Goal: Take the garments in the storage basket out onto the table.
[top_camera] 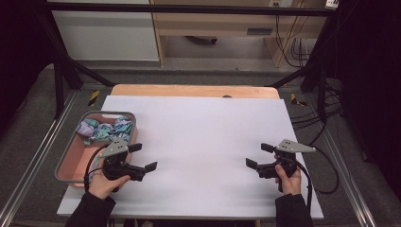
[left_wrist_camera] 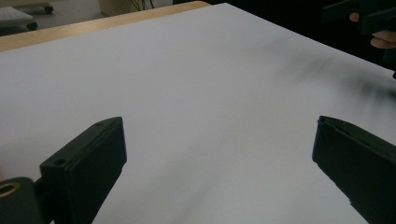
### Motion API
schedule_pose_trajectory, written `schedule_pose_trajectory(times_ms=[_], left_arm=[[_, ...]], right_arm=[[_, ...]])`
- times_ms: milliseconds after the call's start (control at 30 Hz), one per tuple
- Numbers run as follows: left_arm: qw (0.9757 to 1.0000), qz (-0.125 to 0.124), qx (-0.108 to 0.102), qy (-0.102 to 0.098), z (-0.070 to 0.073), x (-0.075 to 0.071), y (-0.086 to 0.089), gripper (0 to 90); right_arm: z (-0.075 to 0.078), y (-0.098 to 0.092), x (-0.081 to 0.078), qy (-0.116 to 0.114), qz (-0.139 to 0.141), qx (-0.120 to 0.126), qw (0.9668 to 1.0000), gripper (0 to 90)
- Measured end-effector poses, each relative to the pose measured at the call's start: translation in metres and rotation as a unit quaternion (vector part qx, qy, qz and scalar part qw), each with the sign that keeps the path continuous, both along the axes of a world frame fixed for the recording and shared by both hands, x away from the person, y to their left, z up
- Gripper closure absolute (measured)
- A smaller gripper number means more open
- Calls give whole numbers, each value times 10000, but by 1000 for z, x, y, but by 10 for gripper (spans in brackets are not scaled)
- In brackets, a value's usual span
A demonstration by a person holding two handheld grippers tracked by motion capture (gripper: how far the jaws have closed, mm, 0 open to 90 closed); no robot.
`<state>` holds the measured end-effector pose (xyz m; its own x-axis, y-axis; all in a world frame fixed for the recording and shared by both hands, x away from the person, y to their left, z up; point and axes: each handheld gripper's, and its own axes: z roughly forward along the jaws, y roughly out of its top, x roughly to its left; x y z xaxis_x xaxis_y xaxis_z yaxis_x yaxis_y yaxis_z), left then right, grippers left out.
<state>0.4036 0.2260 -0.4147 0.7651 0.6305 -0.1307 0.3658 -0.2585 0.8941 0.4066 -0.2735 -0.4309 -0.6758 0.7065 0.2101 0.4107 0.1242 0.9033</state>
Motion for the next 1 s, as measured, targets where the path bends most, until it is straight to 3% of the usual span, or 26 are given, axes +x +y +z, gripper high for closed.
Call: schedule_pose_trajectory(times_ms=[567,1000], left_arm=[[9999,28,95,44,4,0,-1,19],[9999,133,82,-29,16,0,6,19]], right_arm=[[-1,1,0,11,21,5,10000,40],[-2,1,0,4,59,2,10000,41]])
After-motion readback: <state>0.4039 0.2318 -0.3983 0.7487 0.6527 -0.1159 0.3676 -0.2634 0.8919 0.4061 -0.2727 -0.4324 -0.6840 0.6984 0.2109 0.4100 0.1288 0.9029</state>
